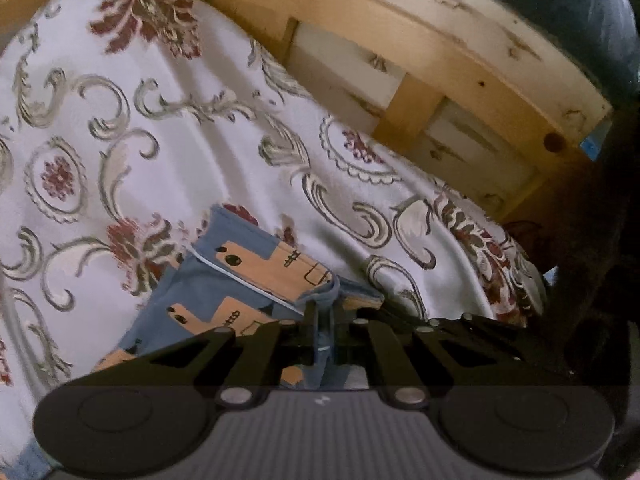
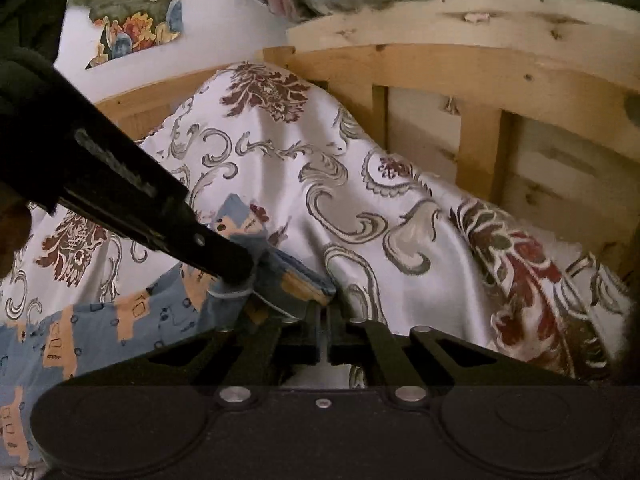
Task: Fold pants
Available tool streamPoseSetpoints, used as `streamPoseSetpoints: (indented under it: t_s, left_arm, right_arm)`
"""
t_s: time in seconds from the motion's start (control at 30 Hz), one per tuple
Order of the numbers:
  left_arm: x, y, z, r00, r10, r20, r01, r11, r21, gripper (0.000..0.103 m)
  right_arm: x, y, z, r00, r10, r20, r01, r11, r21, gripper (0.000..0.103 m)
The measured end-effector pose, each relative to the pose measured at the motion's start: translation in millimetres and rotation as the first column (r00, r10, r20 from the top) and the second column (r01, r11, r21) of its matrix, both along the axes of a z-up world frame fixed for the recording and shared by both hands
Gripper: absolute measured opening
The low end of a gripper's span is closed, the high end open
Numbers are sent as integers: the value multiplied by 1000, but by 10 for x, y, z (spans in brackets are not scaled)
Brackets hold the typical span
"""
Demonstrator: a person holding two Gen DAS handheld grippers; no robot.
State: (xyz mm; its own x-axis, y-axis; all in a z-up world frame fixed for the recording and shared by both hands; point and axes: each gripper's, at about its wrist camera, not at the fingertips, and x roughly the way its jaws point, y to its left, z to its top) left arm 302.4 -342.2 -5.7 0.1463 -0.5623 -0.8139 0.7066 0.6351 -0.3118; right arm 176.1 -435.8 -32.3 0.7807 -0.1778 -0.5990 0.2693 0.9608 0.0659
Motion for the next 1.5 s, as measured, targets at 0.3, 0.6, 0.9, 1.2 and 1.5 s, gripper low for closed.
streamPoseSetpoints:
  t_s: [0.3,0.6,0.9,1.2,1.5]
  left_arm:
    - [68,17,-202,996,-20,-92,16,999,-44,6]
    - [34,90,-176,988,-89,-130,73,990,-124,20]
    - [257,647,-29,999,30,-19,-32,995,-92,55]
    - [784,636,-107,998,1,58,6,994,-111,72]
    - [702,367,-229,990,-126,60,131,988,-83,40]
  right_arm:
    - [-47,-11,-29,1000,9,-11,-9,1000,-1,3]
    - [-235,66,-15,999,3,-41,-5,998,-61,20]
    - [-399,188,-44,998,55,-25,-55,998,21,53]
    - [-239,142,-97,1000,16,16,-18,991,135,65]
    - [-84,57,-153,998,-43,40,35,980,196,35]
